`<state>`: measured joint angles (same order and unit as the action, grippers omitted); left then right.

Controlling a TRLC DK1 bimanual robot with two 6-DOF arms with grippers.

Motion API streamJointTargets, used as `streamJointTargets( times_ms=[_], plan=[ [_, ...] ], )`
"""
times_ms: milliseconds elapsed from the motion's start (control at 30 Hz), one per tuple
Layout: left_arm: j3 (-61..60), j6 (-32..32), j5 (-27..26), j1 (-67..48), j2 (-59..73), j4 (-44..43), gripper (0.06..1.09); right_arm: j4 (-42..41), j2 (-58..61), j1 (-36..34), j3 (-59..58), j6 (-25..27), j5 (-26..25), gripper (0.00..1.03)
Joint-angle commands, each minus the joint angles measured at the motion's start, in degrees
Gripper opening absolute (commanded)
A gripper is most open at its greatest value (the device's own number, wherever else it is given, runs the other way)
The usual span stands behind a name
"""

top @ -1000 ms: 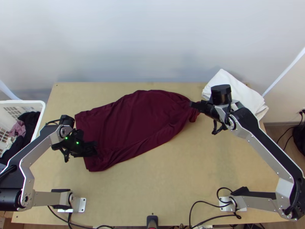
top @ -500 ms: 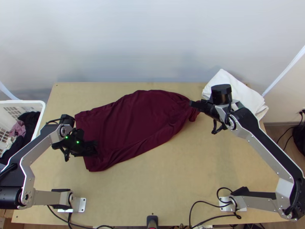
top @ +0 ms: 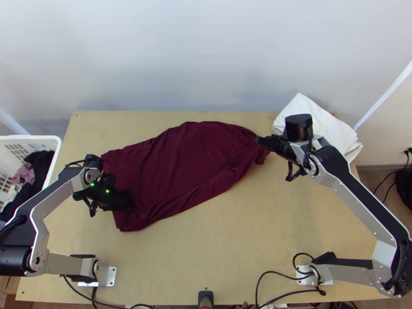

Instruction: Fold the t-shirt

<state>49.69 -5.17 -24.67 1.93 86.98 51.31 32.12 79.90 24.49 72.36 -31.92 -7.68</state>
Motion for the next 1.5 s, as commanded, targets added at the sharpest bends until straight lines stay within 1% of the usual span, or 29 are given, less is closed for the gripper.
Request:
streamJointTargets(
  times_ms=[0,133,167,200,267,300,433,600,767,900,967,1067,1133,1167,1233,1300,1367,1400,1467],
  plan=[
    [0.9,-0.9,-0.8,-0.5,1.5,-0.4,0.54,-0.9,-0.8,-0.6,-1.0,-0.5,0.1,0.03],
    [1.0,-1.5,-1.4,-1.6,1.8,-0.9,0.54,-0.9,-0.8,-0.8,-1.1,-0.4,0.1,0.03],
    [1.0,-1.8,-1.4,-1.8,1.8,-1.3,0.49,-0.9,-0.8,-0.8,-1.1,-0.4,0.1,0.03],
    [0.9,-2.2,-1.4,-1.8,1.7,-1.7,0.42,-1.0,-0.8,-0.8,-1.1,-0.4,0.0,0.03],
    [0.8,-2.5,-1.4,-1.8,0.7,-2.8,0.22,-1.1,-0.8,-0.8,-1.0,-0.3,0.0,0.03],
    [0.5,-2.9,-1.4,-1.8,-0.1,-3.7,0.09,-1.1,-0.8,-0.8,-0.9,-0.3,0.0,0.03],
    [1.5,-3.2,-1.4,-1.1,-3.0,-3.6,0.1,-1.2,-0.9,-1.6,-0.7,-0.1,0.0,0.03],
    [7.3,-4.9,-1.4,2.6,-6.6,-3.1,0.1,-1.6,-1.9,-2.5,-0.3,1.8,0.0,0.03],
    [15.2,-5.6,-0.9,5.1,-10.8,-3.5,0.1,-5.6,-2.7,-3.6,1.7,8.3,0.0,0.03],
    [23.2,-7.0,1.7,8.1,-10.7,-5.1,0.1,-10.9,-2.9,-4.7,5.0,15.5,0.0,0.03],
    [27.8,-7.1,3.1,9.5,-10.0,-5.1,0.1,-14.5,-3.1,-5.8,7.2,17.7,0.0,0.03],
    [34.9,-7.4,6.9,10.8,-9.3,-6.8,0.1,-18.7,-1.9,-7.0,11.5,21.0,0.0,0.03],
    [38.3,-7.1,10.4,10.9,-8.4,-10.2,0.1,-20.3,-0.3,-7.7,14.5,22.3,0.0,0.03],
    [39.9,-7.1,11.3,11.0,-8.0,-11.8,0.1,-20.7,0.7,-8.0,15.8,22.8,0.0,0.03],
    [44.4,-7.2,13.2,11.0,-6.1,-14.2,0.1,-23.2,2.8,-9.3,17.6,22.9,0.0,0.03],
    [50.5,-7.8,13.7,11.0,-3.7,-14.3,0.1,-26.1,5.0,-10.6,19.1,22.9,0.0,0.03],
    [55.7,-7.8,16.5,10.9,-2.4,-15.8,0.1,-27.1,6.5,-11.2,22.1,22.8,0.0,0.03],
    [57.6,-7.9,16.8,10.7,-2.2,-17.3,0.1,-27.3,7.0,-11.3,23.8,22.8,0.0,0.03],
    [60.7,-7.8,19.8,10.0,-2.3,-21.3,0.1,-29.0,7.5,-11.2,27.1,22.6,0.0,0.03]
  ],
)
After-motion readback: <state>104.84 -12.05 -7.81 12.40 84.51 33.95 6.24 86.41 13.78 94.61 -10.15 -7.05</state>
